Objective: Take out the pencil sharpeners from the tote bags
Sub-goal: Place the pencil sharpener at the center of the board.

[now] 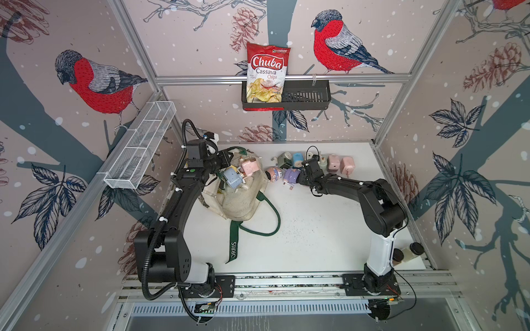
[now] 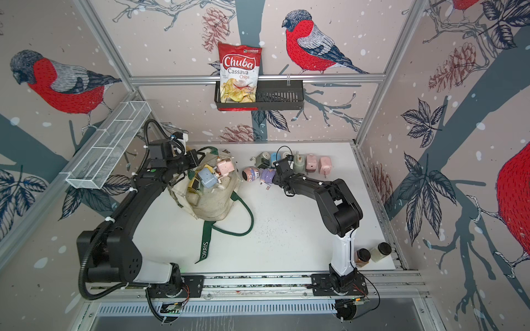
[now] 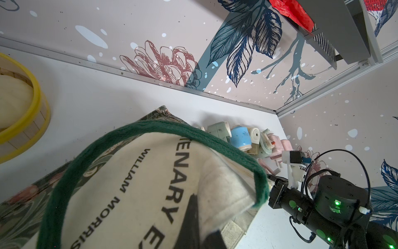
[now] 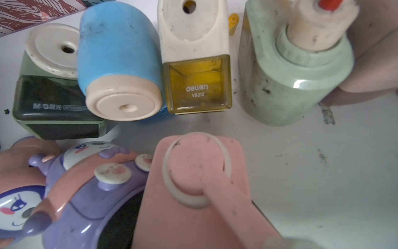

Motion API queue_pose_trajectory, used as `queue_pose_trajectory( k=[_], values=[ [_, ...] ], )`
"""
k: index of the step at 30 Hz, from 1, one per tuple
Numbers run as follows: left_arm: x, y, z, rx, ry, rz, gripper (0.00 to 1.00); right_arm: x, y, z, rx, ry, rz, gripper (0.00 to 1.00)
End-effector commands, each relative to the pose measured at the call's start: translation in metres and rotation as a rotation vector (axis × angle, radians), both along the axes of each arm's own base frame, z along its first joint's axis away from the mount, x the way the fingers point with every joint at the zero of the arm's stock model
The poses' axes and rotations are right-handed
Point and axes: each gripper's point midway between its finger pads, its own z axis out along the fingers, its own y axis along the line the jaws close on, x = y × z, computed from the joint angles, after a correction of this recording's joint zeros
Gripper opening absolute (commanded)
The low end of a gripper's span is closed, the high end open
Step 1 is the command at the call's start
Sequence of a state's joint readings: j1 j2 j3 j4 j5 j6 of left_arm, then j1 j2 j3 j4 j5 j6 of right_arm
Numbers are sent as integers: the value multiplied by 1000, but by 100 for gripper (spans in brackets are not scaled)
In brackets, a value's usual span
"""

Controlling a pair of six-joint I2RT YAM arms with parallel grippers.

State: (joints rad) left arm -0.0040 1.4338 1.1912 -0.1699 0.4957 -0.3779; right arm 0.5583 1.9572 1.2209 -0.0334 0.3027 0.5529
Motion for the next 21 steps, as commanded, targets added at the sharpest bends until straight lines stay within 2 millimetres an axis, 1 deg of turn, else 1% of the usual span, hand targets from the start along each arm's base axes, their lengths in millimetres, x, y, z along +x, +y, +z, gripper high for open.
queue_pose_trajectory(
  k=[1, 6, 8, 13, 16, 21],
  values=[
    [2, -6, 14, -18, -49, -24, 0, -1, -2, -1, -4, 9, -16, 65],
    [2, -6, 15, -18, -51, -26, 0, -2, -3, 1, -6, 4, -22, 74],
    [2, -6, 14, -17, -50, -25, 0, -2, -4, 1, -8, 1, -25, 76],
    [2, -6, 14, -16, -48, -25, 0, -6, -6, 10, -4, -24, -27, 79],
    [2, -5, 14, -17, -48, -24, 0, -9, -5, 23, -14, -60, -16, 80],
    [2, -6, 14, -18, -50, -25, 0, -17, -5, 60, -51, -186, 4, 80]
  ],
)
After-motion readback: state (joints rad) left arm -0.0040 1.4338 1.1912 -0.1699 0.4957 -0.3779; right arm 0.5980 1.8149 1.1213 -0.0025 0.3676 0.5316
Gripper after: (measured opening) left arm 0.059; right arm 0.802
